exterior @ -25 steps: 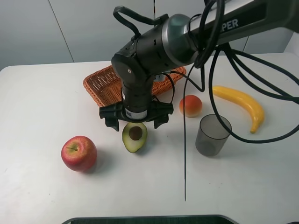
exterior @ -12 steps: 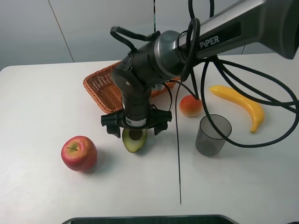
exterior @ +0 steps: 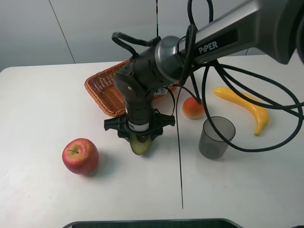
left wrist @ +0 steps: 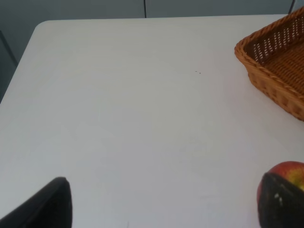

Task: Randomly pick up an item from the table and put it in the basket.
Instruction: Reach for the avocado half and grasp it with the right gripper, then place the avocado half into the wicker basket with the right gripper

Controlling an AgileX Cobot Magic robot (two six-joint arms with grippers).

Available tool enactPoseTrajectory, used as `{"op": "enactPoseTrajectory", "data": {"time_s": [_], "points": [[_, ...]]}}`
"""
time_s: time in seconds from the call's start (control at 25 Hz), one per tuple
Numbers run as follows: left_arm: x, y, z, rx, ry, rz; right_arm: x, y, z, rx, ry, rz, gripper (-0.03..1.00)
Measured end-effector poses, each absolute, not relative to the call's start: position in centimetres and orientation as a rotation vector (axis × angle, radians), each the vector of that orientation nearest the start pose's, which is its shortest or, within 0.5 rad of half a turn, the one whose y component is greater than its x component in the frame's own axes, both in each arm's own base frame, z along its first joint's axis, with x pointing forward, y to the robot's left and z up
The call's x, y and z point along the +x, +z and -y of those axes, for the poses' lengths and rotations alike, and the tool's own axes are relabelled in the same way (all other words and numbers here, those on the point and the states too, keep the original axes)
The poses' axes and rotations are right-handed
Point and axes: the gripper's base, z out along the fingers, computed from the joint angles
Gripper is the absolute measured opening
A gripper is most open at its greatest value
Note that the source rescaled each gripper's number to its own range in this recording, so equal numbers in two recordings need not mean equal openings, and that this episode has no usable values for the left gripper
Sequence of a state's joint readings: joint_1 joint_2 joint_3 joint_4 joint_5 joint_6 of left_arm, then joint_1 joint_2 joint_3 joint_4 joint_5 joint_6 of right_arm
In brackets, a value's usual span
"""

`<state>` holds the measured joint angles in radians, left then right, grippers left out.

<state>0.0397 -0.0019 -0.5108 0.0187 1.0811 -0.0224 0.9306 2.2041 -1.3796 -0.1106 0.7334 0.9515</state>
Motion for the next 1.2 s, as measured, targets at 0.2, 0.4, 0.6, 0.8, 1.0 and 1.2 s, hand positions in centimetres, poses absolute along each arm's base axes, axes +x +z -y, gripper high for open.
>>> {"op": "enactPoseTrajectory", "data": {"time_s": [0.2,0.4,0.6,0.8,1.0,1.2], "points": [[-0.7,27.9,-0.1,-0.065,0.033,-2.051,24.9,8.5,-32.4,-0.072,0.063,-3.021,0.06],[-0.7,27.9,-0.1,-0.065,0.033,-2.051,24.8,8.5,-32.4,-0.061,0.074,-3.025,0.06],[-0.7,27.9,-0.1,-0.065,0.033,-2.051,24.9,8.5,-32.4,-0.059,0.077,-3.024,0.06],[-0.7,27.9,-0.1,-0.065,0.033,-2.051,24.9,8.7,-32.5,-0.073,0.070,-3.025,0.06],[-0.7,27.9,-0.1,-0.065,0.033,-2.051,24.7,10.3,-32.5,-0.190,0.054,-3.045,0.06],[-0.7,27.9,-0.1,-0.065,0.033,-2.051,24.6,14.3,-32.6,-0.344,0.079,-3.008,0.06]]}}
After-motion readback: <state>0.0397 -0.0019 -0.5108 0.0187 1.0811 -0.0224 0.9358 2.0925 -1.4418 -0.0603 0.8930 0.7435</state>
